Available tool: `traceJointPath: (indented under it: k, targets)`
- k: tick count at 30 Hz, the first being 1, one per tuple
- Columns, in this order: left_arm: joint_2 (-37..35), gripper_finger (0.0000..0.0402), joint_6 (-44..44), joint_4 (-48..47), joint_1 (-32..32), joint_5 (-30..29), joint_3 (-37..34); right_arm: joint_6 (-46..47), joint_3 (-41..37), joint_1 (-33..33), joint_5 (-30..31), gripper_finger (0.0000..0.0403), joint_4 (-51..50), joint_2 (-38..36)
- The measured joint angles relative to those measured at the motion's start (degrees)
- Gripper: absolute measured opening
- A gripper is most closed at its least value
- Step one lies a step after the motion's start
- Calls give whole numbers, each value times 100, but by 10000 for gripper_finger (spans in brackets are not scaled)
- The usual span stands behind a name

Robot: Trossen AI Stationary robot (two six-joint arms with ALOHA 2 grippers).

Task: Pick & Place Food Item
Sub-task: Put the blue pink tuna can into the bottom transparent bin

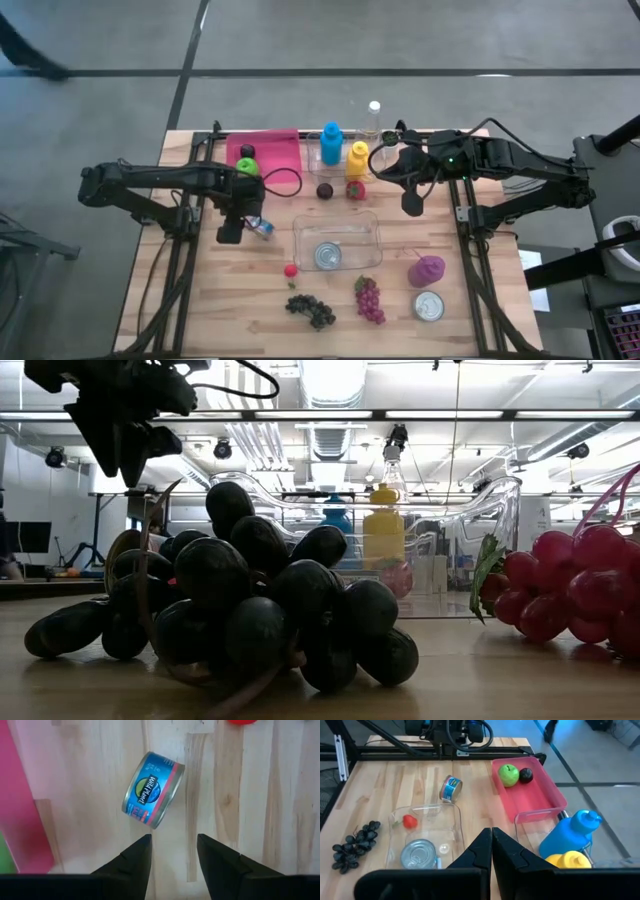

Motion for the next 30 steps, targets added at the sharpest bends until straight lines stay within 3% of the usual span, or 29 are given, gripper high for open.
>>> traceJointPath:
  k: [20, 24, 30]
  targets:
    - [11, 147, 1484, 529, 319, -45, -42, -125, 0, 0, 0, 8, 0, 0]
    - [17, 173, 1697, 889, 330, -23, -374, -152, 0, 0, 0, 8, 0, 0]
    - [17, 245, 1906, 1409, 348, 95, -716, -133, 0, 0, 0, 8, 0, 0]
